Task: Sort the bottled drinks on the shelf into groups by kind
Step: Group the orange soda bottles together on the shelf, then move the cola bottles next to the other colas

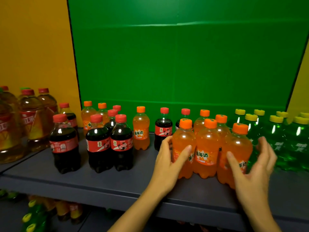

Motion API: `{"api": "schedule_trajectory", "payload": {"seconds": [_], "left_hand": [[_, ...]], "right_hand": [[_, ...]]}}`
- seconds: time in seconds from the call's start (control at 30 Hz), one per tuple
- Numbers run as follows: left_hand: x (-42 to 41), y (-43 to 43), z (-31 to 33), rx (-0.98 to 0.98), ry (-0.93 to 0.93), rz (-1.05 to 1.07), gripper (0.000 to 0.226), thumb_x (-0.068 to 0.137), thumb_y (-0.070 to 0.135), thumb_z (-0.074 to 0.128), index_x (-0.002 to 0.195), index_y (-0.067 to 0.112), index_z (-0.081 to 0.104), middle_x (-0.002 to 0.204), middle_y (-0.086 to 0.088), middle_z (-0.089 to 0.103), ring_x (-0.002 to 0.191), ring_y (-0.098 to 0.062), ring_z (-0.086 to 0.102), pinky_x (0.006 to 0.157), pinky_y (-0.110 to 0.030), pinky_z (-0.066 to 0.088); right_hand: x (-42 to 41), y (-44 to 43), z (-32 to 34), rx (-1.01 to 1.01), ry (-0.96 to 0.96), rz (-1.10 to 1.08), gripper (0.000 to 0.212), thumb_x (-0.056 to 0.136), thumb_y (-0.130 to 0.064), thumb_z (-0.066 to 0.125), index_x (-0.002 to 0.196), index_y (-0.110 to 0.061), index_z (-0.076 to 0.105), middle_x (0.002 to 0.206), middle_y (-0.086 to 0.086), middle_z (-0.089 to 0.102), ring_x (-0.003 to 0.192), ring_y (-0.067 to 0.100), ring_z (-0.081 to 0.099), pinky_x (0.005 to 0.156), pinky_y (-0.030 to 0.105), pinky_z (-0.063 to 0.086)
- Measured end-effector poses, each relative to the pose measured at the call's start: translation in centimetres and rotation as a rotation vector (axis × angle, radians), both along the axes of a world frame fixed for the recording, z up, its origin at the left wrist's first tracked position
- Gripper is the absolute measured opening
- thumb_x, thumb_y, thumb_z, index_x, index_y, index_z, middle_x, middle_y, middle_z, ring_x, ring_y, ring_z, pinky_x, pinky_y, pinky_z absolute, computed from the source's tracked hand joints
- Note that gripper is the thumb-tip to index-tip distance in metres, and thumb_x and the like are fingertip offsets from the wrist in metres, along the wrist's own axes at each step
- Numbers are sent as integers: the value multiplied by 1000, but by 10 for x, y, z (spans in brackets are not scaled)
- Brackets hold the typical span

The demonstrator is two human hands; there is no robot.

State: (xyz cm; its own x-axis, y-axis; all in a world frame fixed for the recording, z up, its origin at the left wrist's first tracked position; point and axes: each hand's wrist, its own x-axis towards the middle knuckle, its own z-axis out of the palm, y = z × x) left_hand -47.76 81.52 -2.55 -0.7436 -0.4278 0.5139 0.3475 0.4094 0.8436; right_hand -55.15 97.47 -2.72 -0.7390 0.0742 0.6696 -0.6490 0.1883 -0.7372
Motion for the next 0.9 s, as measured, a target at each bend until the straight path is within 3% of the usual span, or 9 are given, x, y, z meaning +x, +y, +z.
{"api": "schedule_trajectory", "payload": {"seconds": [0.13, 0.27, 0.43, 0.57, 0.7, 0.77, 0.9], "left_hand": [[3, -28, 29, -83, 93, 115, 39, 86, 46, 54, 118, 24, 48, 115, 16, 53, 109, 6, 49, 94, -13, 38], [-27, -64, 60, -174, 26, 224, 47, 86, 23, 62, 126, 9, 42, 126, 0, 46, 121, -19, 45, 102, -29, 36], [-64, -82, 73, -236, -127, 257, 73, 79, 17, 71, 137, 3, 29, 143, -12, 35, 132, -24, 34, 105, -27, 27], [-84, -87, 69, -161, -210, 206, 69, 74, 19, 76, 129, 5, 37, 132, -11, 45, 121, -24, 45, 101, -33, 39], [-93, -91, 58, -111, -285, 178, 64, 65, 17, 81, 116, 7, 43, 117, -12, 53, 105, -25, 54, 90, -40, 48], [-95, -94, 50, -124, -290, 177, 64, 61, 14, 83, 112, 9, 45, 114, -14, 57, 103, -28, 56, 89, -44, 49], [-97, -99, 43, -134, -278, 157, 67, 59, 13, 83, 114, 11, 45, 111, -14, 59, 102, -29, 58, 89, -48, 49]], "right_hand": [[9, 6, 49, 25, 268, 35, 51, 83, -34, 52, 131, -20, 42, 128, -2, 43, 121, 6, 41, 105, 26, 36], [3, -14, 127, 329, 315, 309, 28, 90, -13, 56, 115, -24, 51, 109, -5, 58, 98, -3, 56, 89, 8, 43], [-50, -66, 171, 747, 121, 470, 32, 85, -12, 63, 116, -15, 52, 108, 3, 61, 101, 20, 59, 97, 37, 46], [-86, -97, 168, 1164, -60, 474, 62, 79, -21, 71, 130, -9, 41, 127, 7, 52, 115, 21, 53, 99, 33, 43], [-112, -118, 158, 1456, -143, 420, 66, 76, -18, 74, 131, -8, 39, 130, 11, 49, 117, 26, 49, 103, 42, 40], [-119, -125, 154, 1536, -159, 419, 62, 76, -15, 74, 128, -7, 41, 123, 10, 50, 107, 23, 49, 98, 41, 44], [-121, -135, 149, 1536, -164, 436, 55, 74, -9, 73, 122, -8, 45, 106, 5, 46, 86, 17, 45, 69, 27, 40]]}}
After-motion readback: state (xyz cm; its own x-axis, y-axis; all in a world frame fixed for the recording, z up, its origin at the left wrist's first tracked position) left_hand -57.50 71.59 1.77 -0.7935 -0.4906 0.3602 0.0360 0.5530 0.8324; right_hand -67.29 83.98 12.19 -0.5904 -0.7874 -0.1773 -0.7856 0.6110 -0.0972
